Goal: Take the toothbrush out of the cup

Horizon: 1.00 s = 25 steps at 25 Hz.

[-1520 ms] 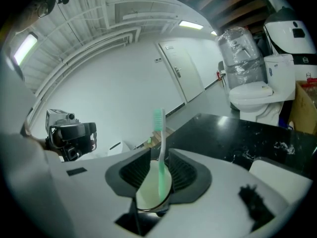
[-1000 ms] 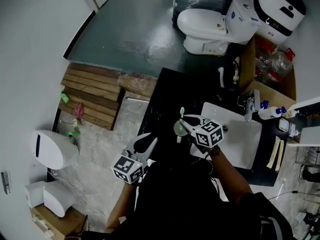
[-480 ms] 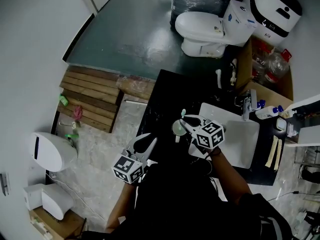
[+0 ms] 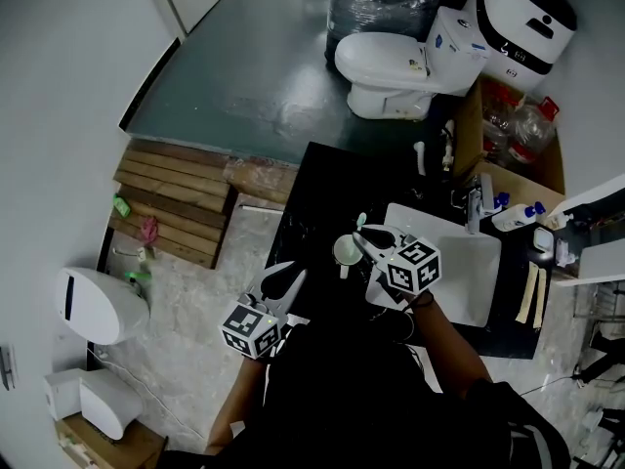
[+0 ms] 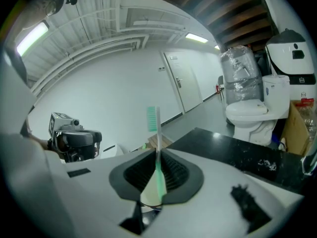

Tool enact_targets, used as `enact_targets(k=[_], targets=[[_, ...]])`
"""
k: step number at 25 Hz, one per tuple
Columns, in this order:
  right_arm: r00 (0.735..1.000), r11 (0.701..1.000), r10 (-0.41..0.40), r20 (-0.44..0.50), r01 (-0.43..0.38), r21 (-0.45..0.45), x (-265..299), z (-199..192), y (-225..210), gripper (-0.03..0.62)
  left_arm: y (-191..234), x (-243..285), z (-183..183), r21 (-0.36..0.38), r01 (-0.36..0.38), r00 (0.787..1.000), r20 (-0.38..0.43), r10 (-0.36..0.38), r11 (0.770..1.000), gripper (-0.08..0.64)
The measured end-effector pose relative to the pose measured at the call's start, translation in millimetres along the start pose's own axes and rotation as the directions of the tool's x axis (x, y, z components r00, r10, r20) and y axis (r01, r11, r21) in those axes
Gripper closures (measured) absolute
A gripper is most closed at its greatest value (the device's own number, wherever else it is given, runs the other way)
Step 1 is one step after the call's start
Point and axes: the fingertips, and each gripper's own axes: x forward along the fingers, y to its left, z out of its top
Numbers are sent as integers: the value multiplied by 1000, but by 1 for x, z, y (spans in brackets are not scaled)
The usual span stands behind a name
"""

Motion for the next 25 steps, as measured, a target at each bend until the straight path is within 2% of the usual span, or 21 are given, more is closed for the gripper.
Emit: enact_targets(k=[15, 20, 25], targets=[[995, 998, -40, 96, 44, -38, -34, 40, 15, 551, -7, -3, 3, 15, 49, 999, 23, -49, 999, 511], [990, 998, -52, 132, 54, -12, -46, 49, 14, 551, -11, 0, 3, 10, 72, 997, 26, -72, 997, 545], [988, 998, -63, 144, 63, 0, -54, 48, 11, 551, -11, 0, 3, 22, 58, 998, 27, -59, 998, 551]])
